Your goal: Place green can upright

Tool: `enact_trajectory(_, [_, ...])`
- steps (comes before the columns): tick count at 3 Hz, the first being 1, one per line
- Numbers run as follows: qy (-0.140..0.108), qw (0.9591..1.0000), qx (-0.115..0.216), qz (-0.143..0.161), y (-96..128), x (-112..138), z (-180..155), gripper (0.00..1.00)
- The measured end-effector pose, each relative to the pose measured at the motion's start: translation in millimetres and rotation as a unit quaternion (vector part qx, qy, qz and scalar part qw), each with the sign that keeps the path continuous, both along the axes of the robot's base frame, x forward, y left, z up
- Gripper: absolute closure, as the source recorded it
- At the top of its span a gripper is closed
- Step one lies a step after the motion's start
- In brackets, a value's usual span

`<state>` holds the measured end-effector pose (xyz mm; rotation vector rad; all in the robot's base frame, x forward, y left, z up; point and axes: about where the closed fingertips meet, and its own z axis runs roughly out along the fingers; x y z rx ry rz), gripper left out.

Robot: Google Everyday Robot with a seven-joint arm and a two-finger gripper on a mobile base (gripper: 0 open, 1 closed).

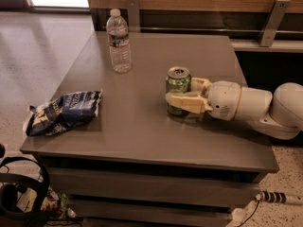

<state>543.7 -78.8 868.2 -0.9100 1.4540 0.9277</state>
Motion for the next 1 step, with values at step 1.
enact_trajectory(1, [0.0,1.0,0.0,0.002,2.1,-0.3,0.4,0.01])
